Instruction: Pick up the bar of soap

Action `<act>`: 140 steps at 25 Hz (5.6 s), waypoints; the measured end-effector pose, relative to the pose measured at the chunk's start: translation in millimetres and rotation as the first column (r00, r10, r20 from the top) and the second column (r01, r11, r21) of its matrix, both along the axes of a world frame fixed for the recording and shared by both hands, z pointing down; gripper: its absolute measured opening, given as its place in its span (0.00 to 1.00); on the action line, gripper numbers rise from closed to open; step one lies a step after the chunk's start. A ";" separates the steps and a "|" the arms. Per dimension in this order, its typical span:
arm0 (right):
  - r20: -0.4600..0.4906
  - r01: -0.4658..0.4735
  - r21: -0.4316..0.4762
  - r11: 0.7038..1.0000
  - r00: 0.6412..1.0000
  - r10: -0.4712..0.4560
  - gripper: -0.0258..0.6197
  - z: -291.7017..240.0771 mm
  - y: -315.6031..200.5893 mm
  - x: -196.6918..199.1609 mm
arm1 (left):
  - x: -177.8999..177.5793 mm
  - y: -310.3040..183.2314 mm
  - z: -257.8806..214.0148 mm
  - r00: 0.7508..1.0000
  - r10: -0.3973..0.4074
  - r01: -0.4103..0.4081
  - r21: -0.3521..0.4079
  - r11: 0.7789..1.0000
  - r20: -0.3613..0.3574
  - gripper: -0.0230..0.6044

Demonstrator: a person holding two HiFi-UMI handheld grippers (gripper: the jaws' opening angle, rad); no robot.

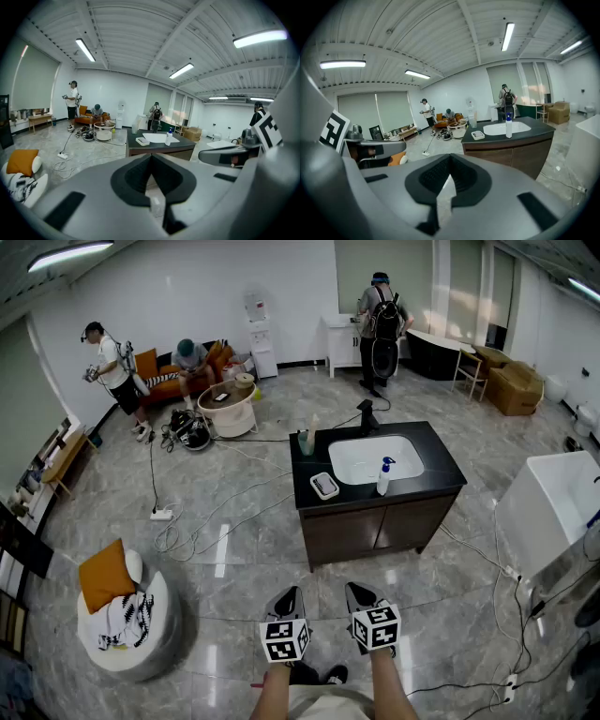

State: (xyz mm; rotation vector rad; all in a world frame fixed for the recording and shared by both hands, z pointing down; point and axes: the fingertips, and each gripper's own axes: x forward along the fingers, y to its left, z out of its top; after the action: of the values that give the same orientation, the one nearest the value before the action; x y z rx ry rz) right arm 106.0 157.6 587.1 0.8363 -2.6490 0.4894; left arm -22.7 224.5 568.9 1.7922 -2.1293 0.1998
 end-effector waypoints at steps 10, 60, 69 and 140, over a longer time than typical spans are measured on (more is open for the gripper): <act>0.070 0.041 -0.026 0.999 0.997 -0.039 0.05 -3.7 13.2 -8.2 | 14.5 -0.3 -0.7 1.000 0.026 -0.026 -0.014 1.000 -0.002 0.05; 0.132 -0.017 -0.102 0.995 0.991 0.031 0.05 3.0 -260.1 -128.8 | -112.0 -314.0 -1.8 0.983 0.180 -0.181 -0.022 0.983 -0.021 0.05; 0.053 -0.048 -0.026 0.999 0.997 0.049 0.05 7.2 -277.2 -150.1 | -148.7 -320.0 16.8 0.987 0.139 -0.142 -0.032 0.989 -0.076 0.05; -0.643 0.274 -0.331 0.903 0.635 -0.429 0.35 151.5 -314.3 -221.8 | -185.0 -391.4 109.9 0.972 0.093 -0.141 -0.218 0.966 -0.218 0.05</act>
State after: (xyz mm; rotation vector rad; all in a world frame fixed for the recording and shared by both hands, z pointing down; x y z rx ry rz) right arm -115.8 -156.7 738.6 0.3078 -1.9144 0.2489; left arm -207.6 -166.9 678.7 1.7218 -1.7796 0.2688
